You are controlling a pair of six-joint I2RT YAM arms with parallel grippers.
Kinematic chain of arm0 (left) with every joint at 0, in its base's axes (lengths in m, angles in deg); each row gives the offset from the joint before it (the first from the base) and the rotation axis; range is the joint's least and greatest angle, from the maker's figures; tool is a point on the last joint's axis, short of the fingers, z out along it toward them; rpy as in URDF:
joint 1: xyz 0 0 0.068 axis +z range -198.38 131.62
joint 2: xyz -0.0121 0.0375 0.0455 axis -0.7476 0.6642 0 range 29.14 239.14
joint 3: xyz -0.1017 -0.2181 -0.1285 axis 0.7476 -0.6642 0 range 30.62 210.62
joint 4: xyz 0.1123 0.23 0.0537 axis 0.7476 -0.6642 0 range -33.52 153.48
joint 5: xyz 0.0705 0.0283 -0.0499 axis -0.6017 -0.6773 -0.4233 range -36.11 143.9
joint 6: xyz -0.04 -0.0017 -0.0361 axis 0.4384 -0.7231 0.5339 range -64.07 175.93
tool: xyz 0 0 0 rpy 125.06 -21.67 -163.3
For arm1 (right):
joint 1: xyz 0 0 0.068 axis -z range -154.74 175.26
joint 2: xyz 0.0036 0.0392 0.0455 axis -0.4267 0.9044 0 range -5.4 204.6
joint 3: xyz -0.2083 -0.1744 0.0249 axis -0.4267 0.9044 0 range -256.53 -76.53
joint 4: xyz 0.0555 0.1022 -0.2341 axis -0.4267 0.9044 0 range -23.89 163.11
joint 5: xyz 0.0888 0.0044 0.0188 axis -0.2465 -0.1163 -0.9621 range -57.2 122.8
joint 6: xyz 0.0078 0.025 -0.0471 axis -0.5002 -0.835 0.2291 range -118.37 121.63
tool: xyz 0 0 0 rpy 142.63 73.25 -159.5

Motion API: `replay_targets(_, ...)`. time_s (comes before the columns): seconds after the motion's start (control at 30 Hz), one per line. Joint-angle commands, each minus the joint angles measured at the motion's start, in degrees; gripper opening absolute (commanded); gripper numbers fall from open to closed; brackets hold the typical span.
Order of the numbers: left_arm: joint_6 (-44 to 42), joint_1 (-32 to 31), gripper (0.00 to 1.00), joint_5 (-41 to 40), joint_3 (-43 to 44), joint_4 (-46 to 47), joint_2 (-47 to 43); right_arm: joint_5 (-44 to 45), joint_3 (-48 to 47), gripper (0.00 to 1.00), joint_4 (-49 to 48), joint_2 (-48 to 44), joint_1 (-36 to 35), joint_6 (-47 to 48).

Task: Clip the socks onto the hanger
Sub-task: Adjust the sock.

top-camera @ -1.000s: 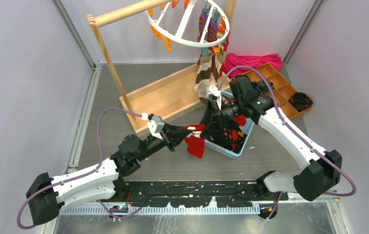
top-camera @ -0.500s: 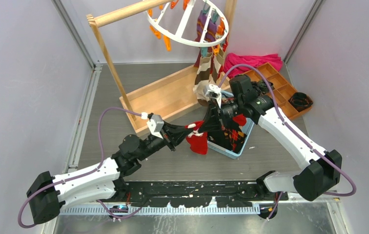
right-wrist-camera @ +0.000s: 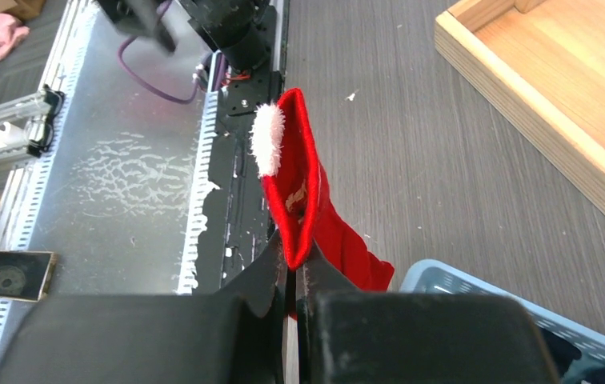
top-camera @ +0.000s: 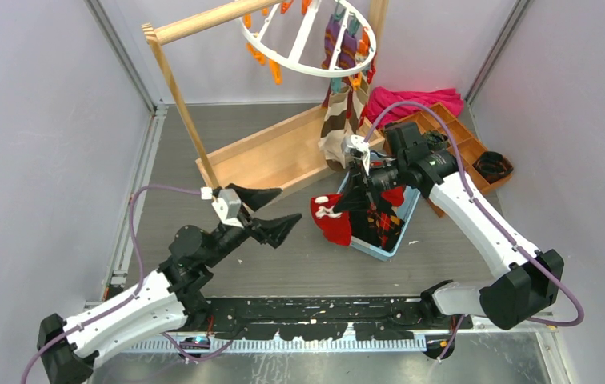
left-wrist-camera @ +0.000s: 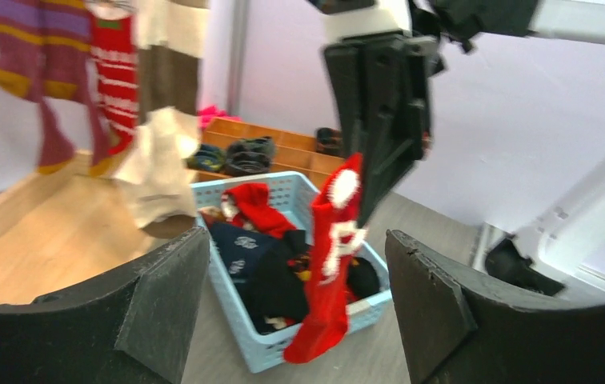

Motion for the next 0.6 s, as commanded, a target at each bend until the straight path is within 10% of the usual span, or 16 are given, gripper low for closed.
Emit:
replay_targets(0.0, 1.0, 7.2, 0.82, 2.3, 2.1, -4.2, -2.1, 3.7, -3.1, 0.01, 2.8, -1.5, 0.4, 4.1)
replay_targets(0.27, 12.5, 21.1, 0.84, 20.5, 6.7, 8.6, 8.8, 6.6, -4.1, 0.01, 6.3, -2.1, 0.5, 7.9)
replay_targets(0.57, 9.3, 20.0, 0.87, 43.0, 6.3, 19.4, 18.2, 6.8, -5.0, 0.01, 10.9, -2.7, 0.4, 14.8)
